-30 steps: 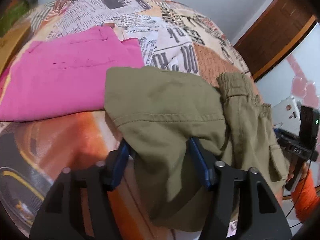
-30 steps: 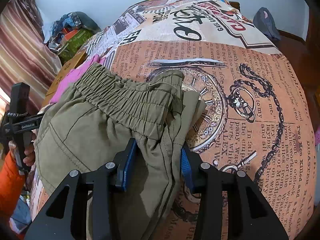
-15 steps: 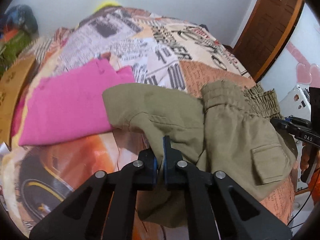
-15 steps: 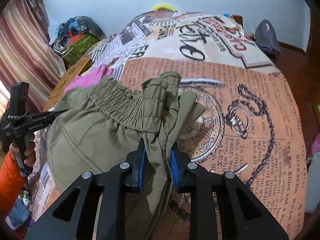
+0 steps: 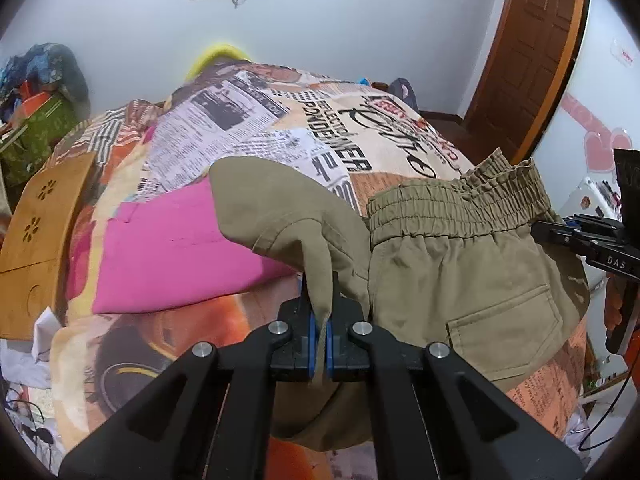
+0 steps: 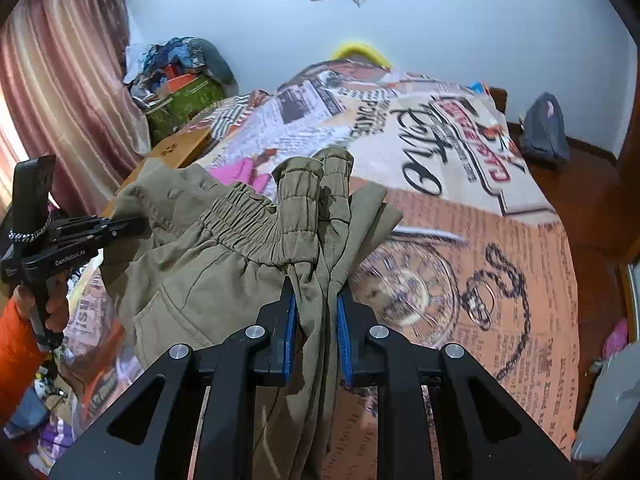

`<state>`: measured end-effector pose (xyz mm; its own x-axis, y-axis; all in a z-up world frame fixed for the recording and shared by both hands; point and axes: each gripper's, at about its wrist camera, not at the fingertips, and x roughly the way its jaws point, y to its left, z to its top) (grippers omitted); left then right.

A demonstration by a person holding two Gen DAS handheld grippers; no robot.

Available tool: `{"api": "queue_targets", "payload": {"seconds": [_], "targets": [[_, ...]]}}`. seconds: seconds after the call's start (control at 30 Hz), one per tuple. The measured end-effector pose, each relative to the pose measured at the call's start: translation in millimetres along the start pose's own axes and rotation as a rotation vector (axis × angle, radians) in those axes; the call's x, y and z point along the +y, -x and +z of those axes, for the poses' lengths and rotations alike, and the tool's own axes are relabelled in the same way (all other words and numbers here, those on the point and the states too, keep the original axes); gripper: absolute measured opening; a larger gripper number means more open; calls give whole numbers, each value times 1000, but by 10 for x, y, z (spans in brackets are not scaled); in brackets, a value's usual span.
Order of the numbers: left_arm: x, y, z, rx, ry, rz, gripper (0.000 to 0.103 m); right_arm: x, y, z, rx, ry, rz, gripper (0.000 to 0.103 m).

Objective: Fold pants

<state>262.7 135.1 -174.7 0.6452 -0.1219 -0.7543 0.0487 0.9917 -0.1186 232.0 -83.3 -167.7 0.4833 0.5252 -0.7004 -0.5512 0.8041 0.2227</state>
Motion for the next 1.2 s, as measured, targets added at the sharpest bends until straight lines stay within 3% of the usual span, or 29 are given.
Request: {"api": "queue_targets", "payload": {"seconds": [0.27, 0.53, 0.97, 1.2], "targets": [[353, 316, 182, -61, 10, 48, 3, 305, -77, 361, -53, 48, 14, 15], [898, 317, 420, -75, 41, 107, 3, 683, -483, 843, -63, 120, 42, 14], [1967, -180, 565, -44, 150, 181, 3, 1140, -1465, 1292, -53, 174, 82, 13], [2484, -733, 347, 53, 226, 185, 3, 1245, -2072, 1286, 25, 174, 74, 13]]}}
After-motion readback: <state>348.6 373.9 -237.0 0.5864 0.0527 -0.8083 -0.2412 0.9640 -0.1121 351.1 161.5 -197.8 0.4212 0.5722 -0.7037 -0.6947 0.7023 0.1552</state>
